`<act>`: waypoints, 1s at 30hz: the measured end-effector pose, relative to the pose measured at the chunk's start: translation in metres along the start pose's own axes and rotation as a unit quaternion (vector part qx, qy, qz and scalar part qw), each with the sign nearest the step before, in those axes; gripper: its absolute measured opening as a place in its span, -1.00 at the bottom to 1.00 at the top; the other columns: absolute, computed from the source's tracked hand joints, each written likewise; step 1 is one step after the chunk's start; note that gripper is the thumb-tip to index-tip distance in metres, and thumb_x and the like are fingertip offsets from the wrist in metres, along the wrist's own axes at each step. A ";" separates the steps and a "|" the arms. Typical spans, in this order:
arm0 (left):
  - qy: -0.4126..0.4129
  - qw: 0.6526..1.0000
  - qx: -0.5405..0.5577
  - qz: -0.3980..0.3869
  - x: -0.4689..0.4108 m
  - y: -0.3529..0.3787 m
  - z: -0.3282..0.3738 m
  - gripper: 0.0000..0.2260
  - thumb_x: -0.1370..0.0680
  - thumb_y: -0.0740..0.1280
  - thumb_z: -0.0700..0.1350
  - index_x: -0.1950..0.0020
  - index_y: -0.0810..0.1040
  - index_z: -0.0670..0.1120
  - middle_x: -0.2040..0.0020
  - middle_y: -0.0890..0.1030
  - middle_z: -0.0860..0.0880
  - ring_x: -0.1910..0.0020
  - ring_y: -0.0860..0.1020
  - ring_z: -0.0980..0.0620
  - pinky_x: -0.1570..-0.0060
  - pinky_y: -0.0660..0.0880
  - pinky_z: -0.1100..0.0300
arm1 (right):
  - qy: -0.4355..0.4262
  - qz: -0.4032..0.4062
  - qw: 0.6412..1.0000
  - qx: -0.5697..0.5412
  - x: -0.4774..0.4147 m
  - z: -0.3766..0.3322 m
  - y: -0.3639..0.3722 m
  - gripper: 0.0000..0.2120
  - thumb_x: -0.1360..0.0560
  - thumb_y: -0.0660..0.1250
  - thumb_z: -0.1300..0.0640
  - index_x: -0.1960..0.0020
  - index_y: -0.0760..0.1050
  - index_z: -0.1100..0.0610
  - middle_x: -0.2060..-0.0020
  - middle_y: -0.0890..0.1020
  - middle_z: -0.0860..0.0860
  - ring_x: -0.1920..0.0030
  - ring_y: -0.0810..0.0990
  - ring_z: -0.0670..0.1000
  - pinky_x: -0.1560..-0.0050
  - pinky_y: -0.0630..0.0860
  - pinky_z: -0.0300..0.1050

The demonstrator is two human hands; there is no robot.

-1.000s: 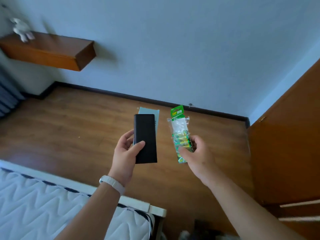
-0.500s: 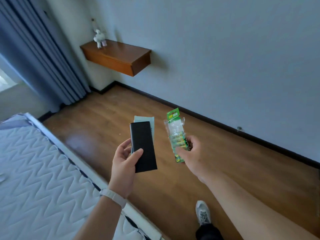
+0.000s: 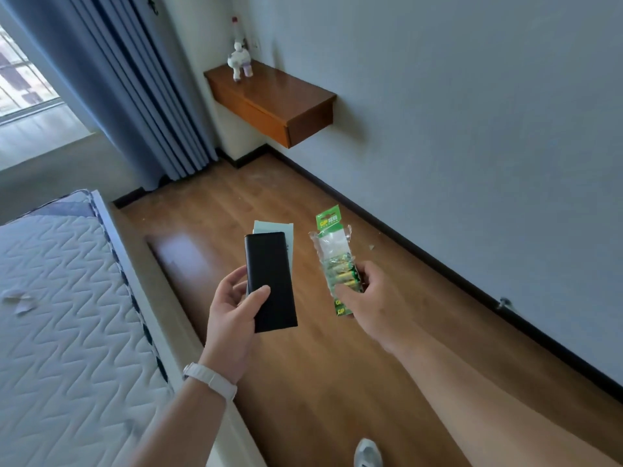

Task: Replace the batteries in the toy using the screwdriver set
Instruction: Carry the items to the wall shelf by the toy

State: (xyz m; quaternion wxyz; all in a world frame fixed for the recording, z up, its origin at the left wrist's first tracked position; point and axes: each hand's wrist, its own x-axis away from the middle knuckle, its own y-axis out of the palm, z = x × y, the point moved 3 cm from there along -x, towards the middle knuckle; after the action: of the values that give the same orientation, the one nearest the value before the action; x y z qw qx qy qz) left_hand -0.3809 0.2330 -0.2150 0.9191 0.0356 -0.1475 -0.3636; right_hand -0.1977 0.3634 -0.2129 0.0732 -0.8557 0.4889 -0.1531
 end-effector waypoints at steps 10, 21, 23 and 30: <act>0.005 1.000 0.004 0.009 -0.038 0.033 0.008 -0.62 -0.56 0.38 -0.26 -0.35 0.46 -0.02 -0.12 0.67 -0.13 -0.07 0.68 -0.10 0.06 0.63 0.00 | -0.023 -0.025 0.999 -0.012 -0.048 -0.016 -0.023 -0.81 -0.49 0.42 0.13 -0.07 0.49 0.02 0.11 0.65 -0.02 0.19 0.67 -0.08 0.29 0.64 -0.17; 0.004 1.000 0.028 0.011 -0.153 0.022 0.035 -0.64 -0.56 0.38 -0.26 -0.32 0.47 -0.01 -0.12 0.67 -0.14 -0.04 0.69 -0.10 0.08 0.64 0.00 | -0.058 -0.021 0.997 0.047 -0.150 -0.049 0.018 -0.84 -0.48 0.42 0.10 -0.02 0.49 -0.01 0.16 0.65 -0.04 0.21 0.66 -0.05 0.24 0.65 -0.06; 0.006 1.000 0.030 -0.001 -0.188 0.019 0.044 -0.65 -0.57 0.38 -0.26 -0.31 0.47 0.01 -0.10 0.68 -0.12 -0.01 0.70 -0.08 0.12 0.64 0.02 | -0.061 -0.007 0.996 0.058 -0.182 -0.059 0.032 -0.82 -0.48 0.42 0.09 -0.05 0.50 0.00 0.14 0.65 -0.06 0.20 0.65 -0.10 0.22 0.65 -0.12; 0.017 0.999 0.040 -0.019 -0.323 -0.019 0.100 -0.66 -0.56 0.39 -0.25 -0.30 0.50 0.00 -0.10 0.69 -0.12 -0.02 0.70 -0.11 0.10 0.63 -0.01 | -0.089 0.028 0.992 0.088 -0.295 -0.123 0.106 -0.85 -0.48 0.41 0.08 0.00 0.48 -0.03 0.19 0.64 -0.08 0.23 0.62 -0.11 0.24 0.60 -0.16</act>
State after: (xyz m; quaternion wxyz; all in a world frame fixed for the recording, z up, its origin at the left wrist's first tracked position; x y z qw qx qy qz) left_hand -0.6470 0.4426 -0.2027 0.9123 0.0809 -0.1459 -0.3740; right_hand -0.4653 0.5651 -0.1822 0.1959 -0.8420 0.4888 -0.1170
